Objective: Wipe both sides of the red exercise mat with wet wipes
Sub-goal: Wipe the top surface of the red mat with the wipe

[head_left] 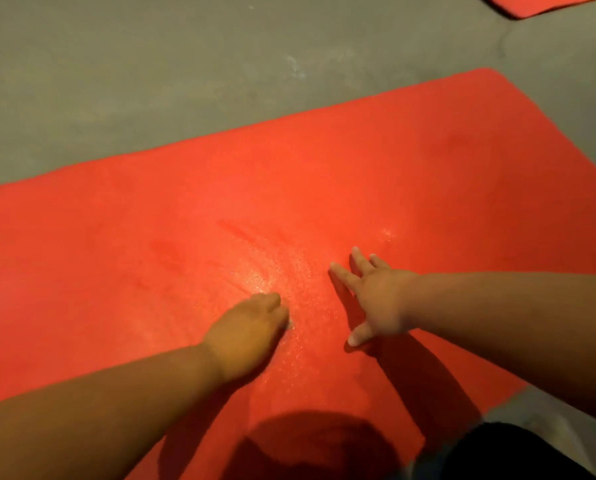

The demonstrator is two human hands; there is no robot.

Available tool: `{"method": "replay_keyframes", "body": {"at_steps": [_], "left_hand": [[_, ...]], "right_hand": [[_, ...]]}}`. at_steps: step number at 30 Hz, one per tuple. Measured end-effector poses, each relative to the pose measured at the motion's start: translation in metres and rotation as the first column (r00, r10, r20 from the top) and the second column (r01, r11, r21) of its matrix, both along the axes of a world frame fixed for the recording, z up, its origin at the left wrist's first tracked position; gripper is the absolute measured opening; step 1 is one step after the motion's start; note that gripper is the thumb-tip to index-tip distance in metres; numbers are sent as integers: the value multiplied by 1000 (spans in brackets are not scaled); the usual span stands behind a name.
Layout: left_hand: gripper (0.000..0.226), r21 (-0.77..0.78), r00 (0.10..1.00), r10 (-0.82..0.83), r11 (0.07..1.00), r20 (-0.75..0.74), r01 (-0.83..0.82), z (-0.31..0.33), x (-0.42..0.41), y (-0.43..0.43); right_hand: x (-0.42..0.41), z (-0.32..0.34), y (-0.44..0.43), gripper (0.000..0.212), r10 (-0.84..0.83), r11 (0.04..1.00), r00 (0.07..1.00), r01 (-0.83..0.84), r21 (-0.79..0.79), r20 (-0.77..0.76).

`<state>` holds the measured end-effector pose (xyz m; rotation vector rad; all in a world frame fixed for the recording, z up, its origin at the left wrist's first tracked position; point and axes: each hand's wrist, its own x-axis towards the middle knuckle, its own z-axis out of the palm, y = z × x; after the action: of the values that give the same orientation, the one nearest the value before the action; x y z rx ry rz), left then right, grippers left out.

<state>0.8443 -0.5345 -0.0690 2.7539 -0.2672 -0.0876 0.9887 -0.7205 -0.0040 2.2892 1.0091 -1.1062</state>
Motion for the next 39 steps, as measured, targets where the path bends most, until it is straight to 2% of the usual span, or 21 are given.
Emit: {"method": "replay_keyframes", "body": {"at_steps": [2, 4, 5, 7, 9, 11, 13, 15, 17, 18, 20, 22, 24, 26, 28, 30, 31, 32, 34, 37, 39], "left_hand": [[11, -15, 930, -362, 932, -57, 362, 0, 10, -2], [4, 41, 878, -466, 880, -110, 472, 1, 40, 13], [7, 109, 909, -407, 903, -93, 416, 2, 60, 21], [14, 188, 993, -95, 976, -69, 107, 9, 103, 31], [19, 226, 982, 176, 961, -62, -158, 10, 130, 23], [16, 227, 968, 230, 952, -97, -203, 11, 128, -8], [15, 128, 988, 20, 992, -154, 0, 13, 103, -51], [19, -26, 928, -292, 955, -233, 294, 21, 85, -78], [19, -19, 895, -378, 923, -234, 385, 18, 103, -70], [19, 48, 936, -295, 950, -192, 309, 12, 120, -62], [18, 157, 992, 83, 985, -99, -66, 5, 161, -40], [18, 80, 864, 499, 865, -62, -495, 3, 188, -20], [18, -7, 750, 658, 751, -74, -660, -1, 187, -36], [17, -31, 825, 556, 827, -102, -561, -6, 160, -82], [16, -105, 973, 183, 974, -142, -199, 1, 116, -132], [18, -121, 976, -144, 985, -166, 125, 5, 97, -140], [20, -88, 974, -196, 978, -110, 187, 3, 103, -130], [20, -31, 981, -166, 986, -105, 163, 3, 117, -118], [16, 102, 988, 141, 986, -66, -133, 0, 152, -90], [18, 32, 741, 671, 742, -39, -670, -2, 191, -63], [20, 4, 711, 700, 713, -70, -701, -2, 187, -93]], "right_hand": [[4, -6, -21, 128, -17, 1000, 1000, 16, -26, -13], [8, -7, -45, 129, -33, 998, 999, 32, -53, -28], [10, -4, -58, 130, -52, 997, 998, 49, -66, -36], [17, -1, -79, 130, -94, 993, 995, 91, -70, -40], [26, 2, -96, 130, -112, 992, 993, 110, -61, -37], [34, 0, -107, 129, -140, 989, 990, 138, -48, -33], [40, -7, -116, 129, -196, 981, 980, 196, 3, -17], [44, -17, -122, 128, -256, 963, 967, 254, 93, 3], [44, -23, -125, 128, -253, 945, 966, 237, 224, 47], [45, -26, -127, 128, -232, 935, 970, 201, 291, 78], [54, -29, -131, 127, -237, 902, 964, 173, 396, 118], [70, -32, -135, 127, -288, 873, 950, 209, 442, 121], [91, -33, -141, 129, -305, 876, 943, 224, 427, 132], [107, -35, -145, 135, -322, 884, 939, 252, 394, 122], [116, -40, -148, 142, -335, 885, 937, 276, 374, 101], [118, -46, -148, 144, -329, 886, 940, 274, 374, 93], [118, -47, -149, 143, -328, 885, 940, 272, 378, 90], [118, -48, -151, 141, -329, 882, 940, 273, 383, 88], [119, -47, -155, 135, -313, 884, 947, 261, 387, 78], [124, -45, -166, 131, -279, 890, 958, 232, 393, 65], [128, -45, -175, 131, -269, 897, 960, 219, 384, 80]]}}
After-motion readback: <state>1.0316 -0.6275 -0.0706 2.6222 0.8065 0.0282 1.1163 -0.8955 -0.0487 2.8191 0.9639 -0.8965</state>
